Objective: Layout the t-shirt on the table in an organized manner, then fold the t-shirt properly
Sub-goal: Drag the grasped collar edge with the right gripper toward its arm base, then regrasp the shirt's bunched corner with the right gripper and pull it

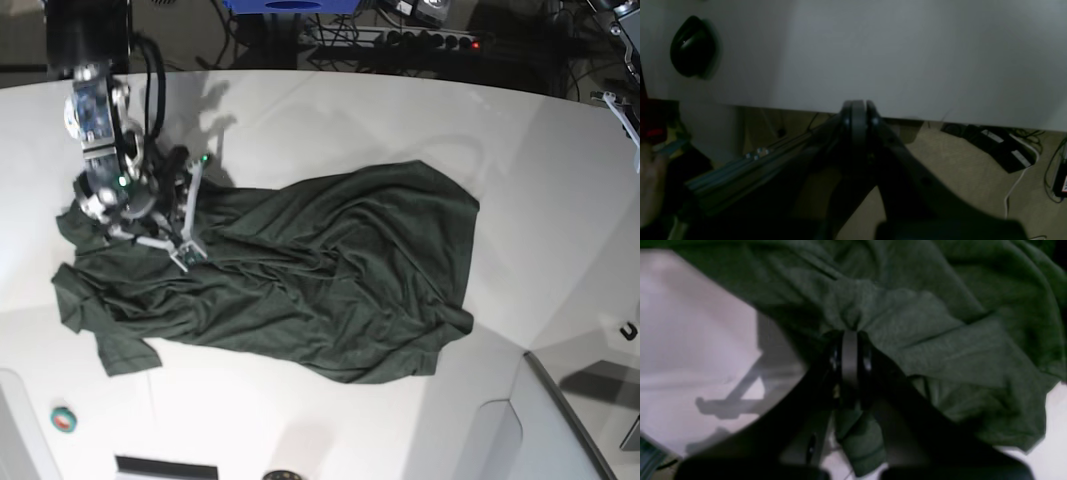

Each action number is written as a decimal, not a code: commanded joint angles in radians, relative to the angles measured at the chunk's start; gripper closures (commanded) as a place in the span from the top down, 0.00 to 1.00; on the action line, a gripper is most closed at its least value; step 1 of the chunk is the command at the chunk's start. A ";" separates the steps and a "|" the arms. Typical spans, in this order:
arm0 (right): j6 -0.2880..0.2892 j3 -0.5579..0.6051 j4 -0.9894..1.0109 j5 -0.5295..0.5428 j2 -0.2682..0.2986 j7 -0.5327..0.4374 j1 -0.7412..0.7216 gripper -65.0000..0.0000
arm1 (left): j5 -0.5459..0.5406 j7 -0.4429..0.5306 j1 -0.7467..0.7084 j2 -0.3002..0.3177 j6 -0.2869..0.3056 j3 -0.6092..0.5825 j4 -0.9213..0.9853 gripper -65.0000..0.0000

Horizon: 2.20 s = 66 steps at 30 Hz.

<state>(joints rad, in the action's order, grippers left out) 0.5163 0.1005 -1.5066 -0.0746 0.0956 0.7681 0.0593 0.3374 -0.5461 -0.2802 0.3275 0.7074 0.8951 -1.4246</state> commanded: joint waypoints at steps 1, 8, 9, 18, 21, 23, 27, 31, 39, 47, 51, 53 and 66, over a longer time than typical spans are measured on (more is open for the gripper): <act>0.000 -0.003 -0.062 0.011 0.003 -0.017 0.012 0.01 | -0.001 0.010 0.000 0.025 -0.009 0.006 -0.017 0.00; 0.000 -0.037 -0.361 0.011 0.034 0.040 0.268 0.01 | -0.001 0.010 0.002 0.026 -0.009 0.006 -0.017 0.00; 0.000 -0.057 -0.400 0.011 0.037 0.038 0.313 0.01 | -0.001 0.010 0.002 0.026 -0.009 0.006 -0.017 0.00; 0.182 -0.382 -0.507 0.011 0.016 -0.012 0.465 0.01 | -0.001 0.010 0.008 0.026 -0.009 0.002 -0.017 0.00; 0.182 -0.526 -0.507 0.011 -0.001 -0.008 0.399 0.01 | -0.001 0.010 0.011 0.023 -0.009 0.000 -0.017 0.00; 0.182 -0.598 -0.506 0.011 -0.004 -0.005 0.333 0.01 | -0.001 0.010 0.022 0.022 -0.009 0.000 -0.017 0.00; 0.182 -0.657 -0.507 0.009 -0.006 0.020 0.167 0.01 | -0.001 0.010 0.022 0.020 -0.009 -0.001 -0.017 0.00; 0.182 -0.637 -0.496 0.011 -0.009 0.126 -0.002 0.01 | -0.001 0.010 0.022 0.019 -0.009 -0.001 -0.017 0.00; 0.182 -0.470 -0.208 0.008 -0.017 0.224 -0.140 0.45 | 0.001 0.010 0.017 -0.014 -0.009 -0.001 -0.015 0.00; 0.182 -0.408 -0.251 0.011 -0.075 0.081 -0.040 0.55 | -0.014 0.010 0.025 -0.061 -0.009 -0.139 -0.002 0.00; 0.182 -0.341 -0.159 0.009 -0.078 0.017 -0.077 0.53 | -0.171 0.005 0.089 -0.109 -0.009 -0.247 0.021 0.00; 0.182 -0.341 -0.081 0.008 -0.078 0.017 -0.117 0.40 | -0.231 0.004 0.129 -0.129 -0.009 -0.271 0.041 0.00; 0.182 -0.339 0.080 0.008 -0.079 0.021 -0.154 0.47 | -0.311 0.004 0.060 -0.092 -0.009 -0.267 0.041 0.41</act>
<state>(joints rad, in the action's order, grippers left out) 0.6983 -0.2382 -1.4120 -0.0792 0.0132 0.8040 -0.0814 0.0341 -0.5598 -0.2249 0.2176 0.7002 0.6216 -1.3640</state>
